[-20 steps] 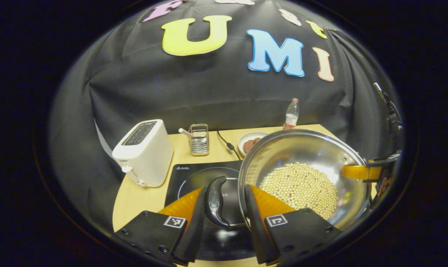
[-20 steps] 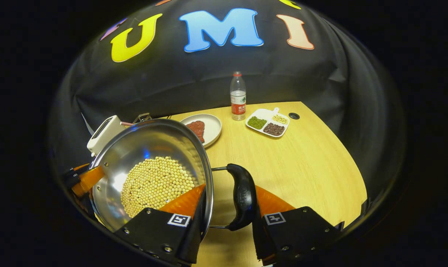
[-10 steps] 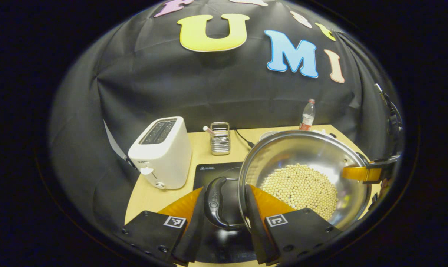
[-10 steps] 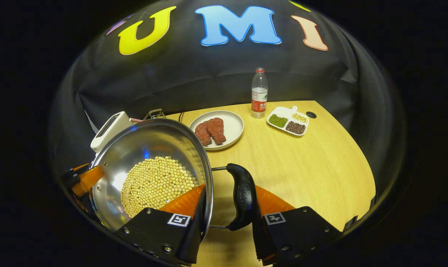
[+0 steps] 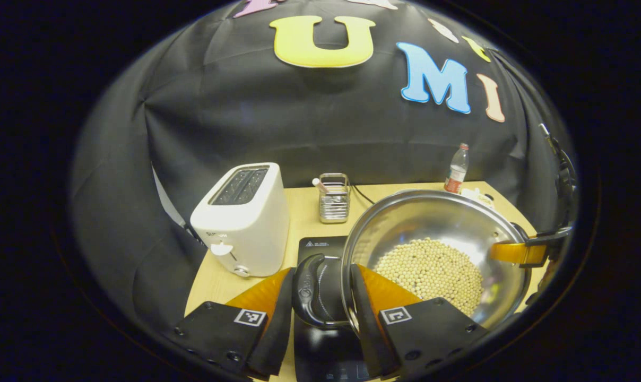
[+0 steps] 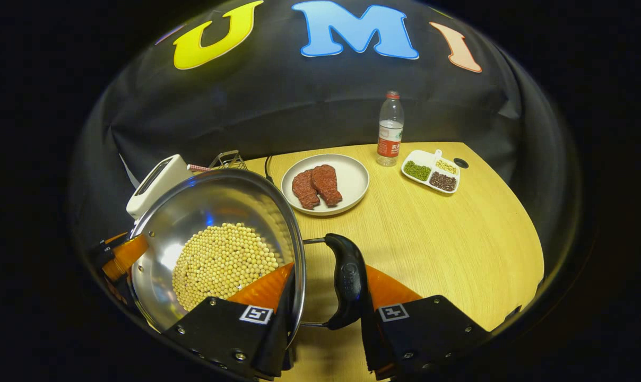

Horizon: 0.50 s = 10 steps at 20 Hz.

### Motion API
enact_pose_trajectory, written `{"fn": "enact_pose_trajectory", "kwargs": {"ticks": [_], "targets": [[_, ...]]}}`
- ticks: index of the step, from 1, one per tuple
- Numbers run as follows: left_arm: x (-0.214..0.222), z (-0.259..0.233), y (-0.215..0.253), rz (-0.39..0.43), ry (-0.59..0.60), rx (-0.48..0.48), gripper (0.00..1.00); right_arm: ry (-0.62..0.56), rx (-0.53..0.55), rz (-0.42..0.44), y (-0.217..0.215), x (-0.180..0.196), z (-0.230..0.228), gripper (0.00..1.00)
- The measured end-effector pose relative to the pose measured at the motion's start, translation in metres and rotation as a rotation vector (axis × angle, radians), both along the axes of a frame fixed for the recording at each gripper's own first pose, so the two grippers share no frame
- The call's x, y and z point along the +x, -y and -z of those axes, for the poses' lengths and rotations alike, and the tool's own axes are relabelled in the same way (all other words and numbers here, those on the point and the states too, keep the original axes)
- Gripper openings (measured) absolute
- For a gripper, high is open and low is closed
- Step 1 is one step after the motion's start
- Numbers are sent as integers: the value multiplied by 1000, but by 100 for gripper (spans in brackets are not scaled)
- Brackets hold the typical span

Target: First push the handle of the pot to place it horizontally, then grasp the pot with both hands and set it on the induction cooktop.

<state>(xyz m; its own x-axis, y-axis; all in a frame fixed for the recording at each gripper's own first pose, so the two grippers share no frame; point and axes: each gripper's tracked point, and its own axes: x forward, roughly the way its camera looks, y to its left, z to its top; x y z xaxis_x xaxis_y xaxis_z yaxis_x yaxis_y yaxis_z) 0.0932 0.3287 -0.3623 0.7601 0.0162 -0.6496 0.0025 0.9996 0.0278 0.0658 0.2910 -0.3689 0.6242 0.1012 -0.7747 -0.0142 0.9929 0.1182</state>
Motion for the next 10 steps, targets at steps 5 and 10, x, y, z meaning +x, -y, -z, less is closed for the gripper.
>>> {"fn": "enact_pose_trajectory", "kwargs": {"ticks": [5, 10], "targets": [[11, 22, -18, -20, -11, -7, 67, -6, -4, -3, -18, 14, 12, 58], [18, 36, -35, -31, -25, -13, 64, -12, -9, -3, -34, 22, 23, 58]]}}
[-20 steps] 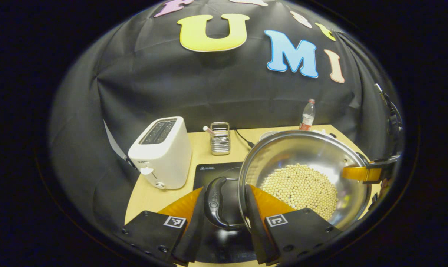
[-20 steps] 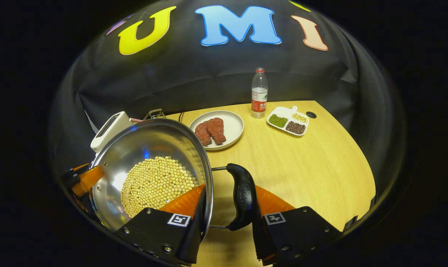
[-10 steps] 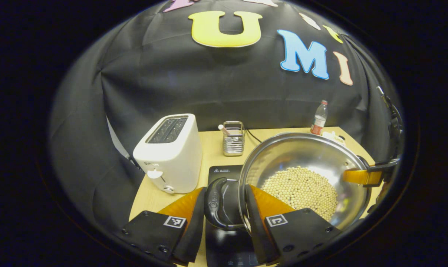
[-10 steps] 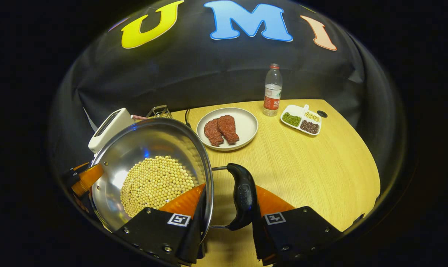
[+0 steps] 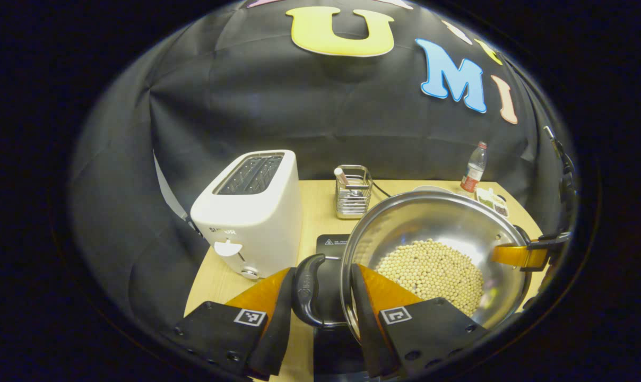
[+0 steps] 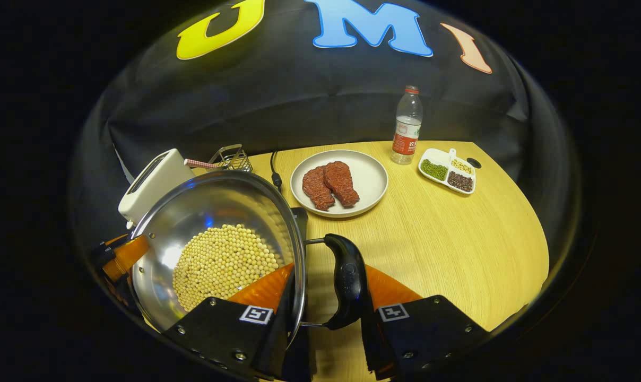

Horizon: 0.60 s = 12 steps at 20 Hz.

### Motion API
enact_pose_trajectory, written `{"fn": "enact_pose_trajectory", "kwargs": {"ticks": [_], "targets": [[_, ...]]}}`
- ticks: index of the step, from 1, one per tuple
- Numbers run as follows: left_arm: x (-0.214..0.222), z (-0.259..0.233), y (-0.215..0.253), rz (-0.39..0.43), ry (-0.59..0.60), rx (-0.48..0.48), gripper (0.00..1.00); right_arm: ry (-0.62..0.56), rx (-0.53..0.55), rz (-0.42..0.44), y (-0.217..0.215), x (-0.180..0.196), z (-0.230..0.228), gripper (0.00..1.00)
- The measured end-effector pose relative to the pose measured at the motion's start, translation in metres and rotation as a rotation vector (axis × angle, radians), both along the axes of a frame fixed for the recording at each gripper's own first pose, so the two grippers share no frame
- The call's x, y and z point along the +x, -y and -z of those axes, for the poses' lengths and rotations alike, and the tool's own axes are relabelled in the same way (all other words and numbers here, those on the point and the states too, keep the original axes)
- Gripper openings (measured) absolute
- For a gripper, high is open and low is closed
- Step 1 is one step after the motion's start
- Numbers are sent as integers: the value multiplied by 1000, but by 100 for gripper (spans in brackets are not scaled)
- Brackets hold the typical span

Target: First push the handle of the pot to place it horizontally, then grasp the pot with both hands and set it on the induction cooktop.

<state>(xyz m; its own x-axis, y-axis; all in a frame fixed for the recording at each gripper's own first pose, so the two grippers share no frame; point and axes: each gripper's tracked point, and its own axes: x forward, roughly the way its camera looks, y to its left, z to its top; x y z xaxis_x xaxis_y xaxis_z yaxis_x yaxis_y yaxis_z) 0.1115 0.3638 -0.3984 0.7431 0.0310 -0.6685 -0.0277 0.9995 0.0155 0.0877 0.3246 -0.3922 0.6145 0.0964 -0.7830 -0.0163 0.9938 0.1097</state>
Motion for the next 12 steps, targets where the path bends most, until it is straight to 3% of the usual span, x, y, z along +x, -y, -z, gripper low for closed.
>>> {"fn": "enact_pose_trajectory", "kwargs": {"ticks": [12], "targets": [[12, 13, -9, 3, 2, -2, 64, -9, -3, 30, -14, 6, 12, 58]]}}
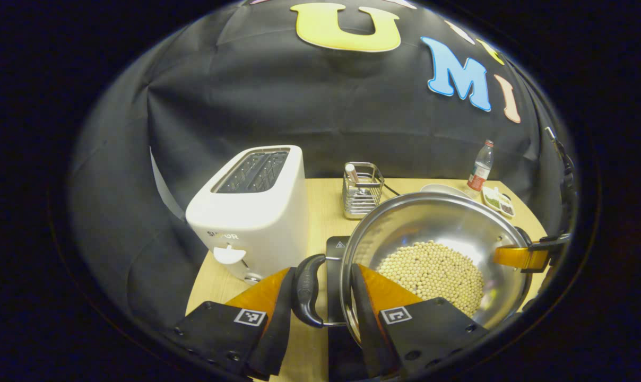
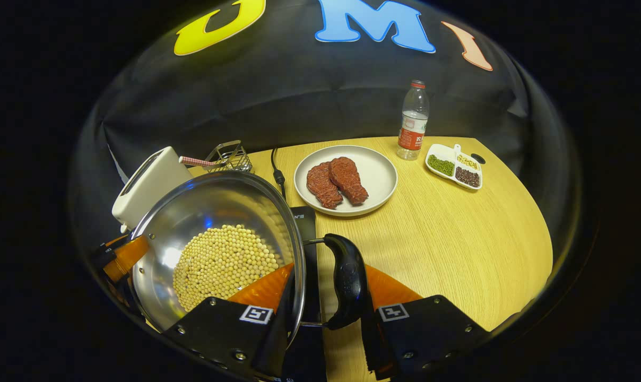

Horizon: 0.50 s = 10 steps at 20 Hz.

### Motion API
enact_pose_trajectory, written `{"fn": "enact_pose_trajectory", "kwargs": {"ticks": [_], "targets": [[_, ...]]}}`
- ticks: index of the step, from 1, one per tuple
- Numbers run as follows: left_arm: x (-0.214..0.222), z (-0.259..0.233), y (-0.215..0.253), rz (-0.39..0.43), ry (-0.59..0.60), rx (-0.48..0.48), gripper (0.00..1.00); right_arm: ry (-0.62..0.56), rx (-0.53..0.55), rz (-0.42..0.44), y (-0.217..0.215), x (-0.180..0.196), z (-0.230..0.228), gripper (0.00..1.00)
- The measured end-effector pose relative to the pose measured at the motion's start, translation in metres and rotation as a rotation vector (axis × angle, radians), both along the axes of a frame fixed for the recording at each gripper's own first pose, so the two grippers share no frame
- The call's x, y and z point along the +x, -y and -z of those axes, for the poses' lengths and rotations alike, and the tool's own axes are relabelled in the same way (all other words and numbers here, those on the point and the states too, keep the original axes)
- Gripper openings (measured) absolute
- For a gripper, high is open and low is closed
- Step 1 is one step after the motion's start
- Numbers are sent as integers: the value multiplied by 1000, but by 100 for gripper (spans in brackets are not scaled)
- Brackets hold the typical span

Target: First push the handle of the pot to place it horizontally, then grasp the pot with both hands and set it on the induction cooktop.

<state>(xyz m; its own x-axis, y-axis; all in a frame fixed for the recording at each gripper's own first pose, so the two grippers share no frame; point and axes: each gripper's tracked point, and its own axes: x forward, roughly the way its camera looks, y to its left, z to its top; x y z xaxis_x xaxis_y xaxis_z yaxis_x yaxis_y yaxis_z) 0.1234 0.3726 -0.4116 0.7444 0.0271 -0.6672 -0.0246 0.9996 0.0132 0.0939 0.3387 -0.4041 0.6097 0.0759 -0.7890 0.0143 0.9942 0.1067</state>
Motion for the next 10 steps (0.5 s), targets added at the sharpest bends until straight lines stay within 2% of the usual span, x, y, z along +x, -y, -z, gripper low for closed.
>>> {"fn": "enact_pose_trajectory", "kwargs": {"ticks": [9, 10], "targets": [[5, 6, -3, 29, 21, 20, 64, 4, 28, 36, 0, -9, 7, 58], [6, 5, -3, 26, 28, 12, 67, 5, 31, 38, 0, -9, 7, 58]]}}
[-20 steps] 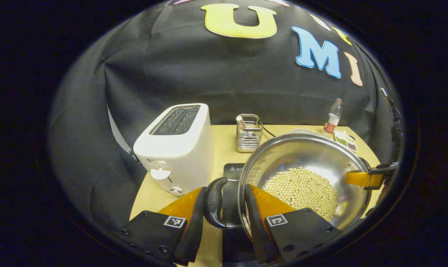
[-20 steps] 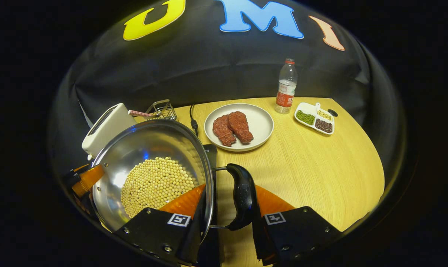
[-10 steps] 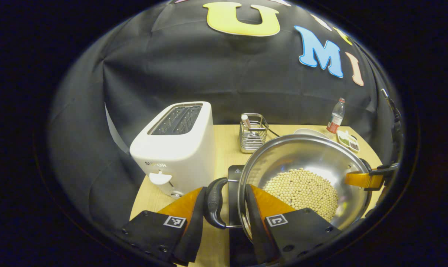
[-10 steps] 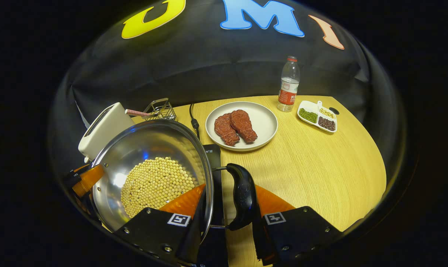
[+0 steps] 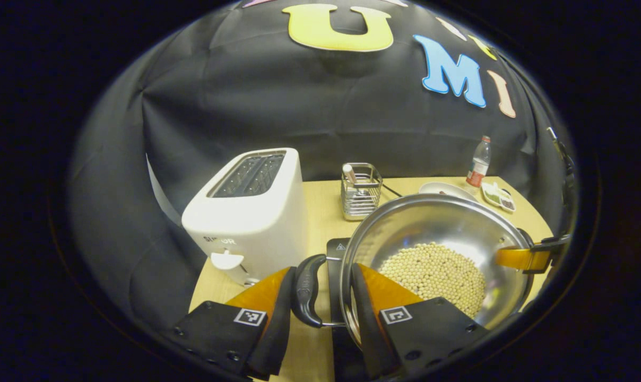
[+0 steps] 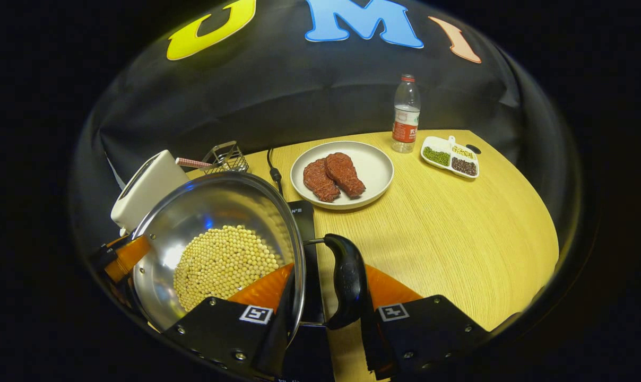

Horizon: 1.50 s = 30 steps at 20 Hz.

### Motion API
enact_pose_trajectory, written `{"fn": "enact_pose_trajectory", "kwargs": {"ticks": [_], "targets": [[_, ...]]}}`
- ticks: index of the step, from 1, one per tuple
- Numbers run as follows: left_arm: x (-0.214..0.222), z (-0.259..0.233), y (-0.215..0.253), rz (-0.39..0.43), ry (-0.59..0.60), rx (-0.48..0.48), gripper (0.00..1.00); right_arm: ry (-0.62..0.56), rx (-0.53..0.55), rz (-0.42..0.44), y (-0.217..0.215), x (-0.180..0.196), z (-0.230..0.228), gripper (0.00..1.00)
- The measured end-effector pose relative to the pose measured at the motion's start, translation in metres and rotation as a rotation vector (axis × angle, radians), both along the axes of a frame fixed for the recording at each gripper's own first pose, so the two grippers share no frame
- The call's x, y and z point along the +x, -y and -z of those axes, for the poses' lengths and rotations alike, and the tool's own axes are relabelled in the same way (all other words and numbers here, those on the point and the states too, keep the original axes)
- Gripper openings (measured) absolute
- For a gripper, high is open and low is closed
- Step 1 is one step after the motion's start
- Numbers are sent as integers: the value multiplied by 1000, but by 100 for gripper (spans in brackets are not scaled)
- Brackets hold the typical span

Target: First push the handle of the pot to place it horizontally, then grasp the pot with both hands and set it on the induction cooktop.

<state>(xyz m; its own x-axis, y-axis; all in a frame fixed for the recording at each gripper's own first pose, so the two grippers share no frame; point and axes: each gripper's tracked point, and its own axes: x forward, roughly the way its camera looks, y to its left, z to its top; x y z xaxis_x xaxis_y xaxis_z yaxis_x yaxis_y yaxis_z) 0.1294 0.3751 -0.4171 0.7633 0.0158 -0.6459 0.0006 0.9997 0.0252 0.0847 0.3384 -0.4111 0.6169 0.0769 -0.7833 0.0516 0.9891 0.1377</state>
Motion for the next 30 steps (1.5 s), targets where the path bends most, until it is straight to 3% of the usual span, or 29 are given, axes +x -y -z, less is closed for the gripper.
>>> {"fn": "enact_pose_trajectory", "kwargs": {"ticks": [2, 4, 5, 8, 10, 13, 18, 22, 30], "targets": [[1, 0, 1, -1, 10, -5, 61, 5, 5, 1, 1, 0, 1, 58], [0, 0, 0, 2, 20, -3, 61, 11, 10, -1, 2, 1, 1, 58], [1, -1, -1, -2, 22, -10, 65, 18, 13, -5, 2, 1, 1, 53], [-2, -2, 2, -29, 34, -54, 68, 41, 18, -32, 3, 4, -3, 61], [-4, -12, -2, -42, 69, -42, 72, 99, -33, -58, 13, 13, -17, 68], [-2, -40, -8, -60, 138, 9, 70, 179, -64, -101, 22, 17, -45, 96], [-21, -113, 7, -100, 239, 55, 70, 298, -53, -120, 55, 19, -103, 96], [-44, -190, 58, -139, 337, 54, 70, 377, -27, -140, 90, 17, -156, 96], [-78, -315, 233, -118, 524, 2, 70, 562, 29, -138, 187, -8, -278, 96]]}}
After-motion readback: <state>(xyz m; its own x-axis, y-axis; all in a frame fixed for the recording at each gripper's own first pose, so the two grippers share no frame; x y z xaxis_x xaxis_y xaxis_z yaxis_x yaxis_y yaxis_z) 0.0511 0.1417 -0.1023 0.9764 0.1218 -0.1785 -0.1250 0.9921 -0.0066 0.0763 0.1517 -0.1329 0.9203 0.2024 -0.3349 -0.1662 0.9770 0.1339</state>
